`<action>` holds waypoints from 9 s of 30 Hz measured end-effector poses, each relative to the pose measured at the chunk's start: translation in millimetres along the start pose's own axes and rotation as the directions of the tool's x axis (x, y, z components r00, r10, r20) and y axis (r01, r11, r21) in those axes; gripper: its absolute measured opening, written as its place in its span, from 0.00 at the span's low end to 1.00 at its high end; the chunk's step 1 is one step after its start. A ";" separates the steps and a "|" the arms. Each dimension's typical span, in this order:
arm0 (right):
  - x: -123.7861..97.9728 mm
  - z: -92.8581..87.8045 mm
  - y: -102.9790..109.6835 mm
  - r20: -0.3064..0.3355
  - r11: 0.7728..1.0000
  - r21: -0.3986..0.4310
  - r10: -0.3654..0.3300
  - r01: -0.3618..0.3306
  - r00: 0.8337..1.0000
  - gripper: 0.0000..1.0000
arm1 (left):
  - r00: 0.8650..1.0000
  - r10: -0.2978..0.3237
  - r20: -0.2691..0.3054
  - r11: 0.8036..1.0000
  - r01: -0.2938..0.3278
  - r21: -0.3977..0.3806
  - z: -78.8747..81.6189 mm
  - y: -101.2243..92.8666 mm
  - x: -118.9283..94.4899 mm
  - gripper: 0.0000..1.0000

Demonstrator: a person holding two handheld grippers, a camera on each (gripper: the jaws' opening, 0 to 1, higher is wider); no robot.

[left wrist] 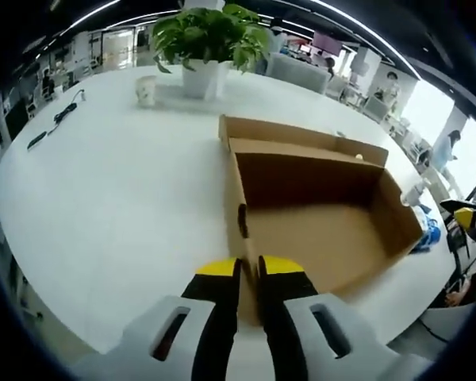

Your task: Operate the shoe box by opening the lid, removing the specified soft item, and placing it in the target area until the item is outside and the box remains undamaged.

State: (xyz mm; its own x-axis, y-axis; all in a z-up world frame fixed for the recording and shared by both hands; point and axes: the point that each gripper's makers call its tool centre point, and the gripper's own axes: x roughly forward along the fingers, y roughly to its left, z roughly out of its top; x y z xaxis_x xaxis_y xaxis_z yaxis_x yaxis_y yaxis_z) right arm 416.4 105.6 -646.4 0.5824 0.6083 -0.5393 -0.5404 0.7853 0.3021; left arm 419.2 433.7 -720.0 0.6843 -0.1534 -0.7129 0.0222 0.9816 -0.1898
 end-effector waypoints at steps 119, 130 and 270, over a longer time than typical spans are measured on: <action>143.0 145.5 -81.4 -0.086 0.948 0.052 -0.308 0.313 0.948 0.00 | 0.997 0.081 0.004 0.996 -0.081 0.040 3.4 10.8 8.1 0.04; 122.8 155.3 -64.5 -0.039 0.951 -0.028 -0.309 0.308 0.950 0.00 | 0.996 0.086 0.004 0.996 -0.086 0.004 3.0 11.5 8.6 0.04; 30.4 -29.9 24.9 0.078 0.927 -0.057 -0.366 0.371 0.927 0.00 | 0.982 -0.127 0.136 0.989 0.115 0.091 8.6 24.6 -33.5 0.09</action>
State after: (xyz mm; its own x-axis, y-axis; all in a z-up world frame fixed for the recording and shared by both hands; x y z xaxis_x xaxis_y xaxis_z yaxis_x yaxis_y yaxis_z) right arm 402.5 140.2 -678.8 0.7854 0.2852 -0.5493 -0.3195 0.9470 0.0349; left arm 403.1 463.9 -695.0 0.7689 -0.2599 -0.5842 0.1675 0.9636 -0.2083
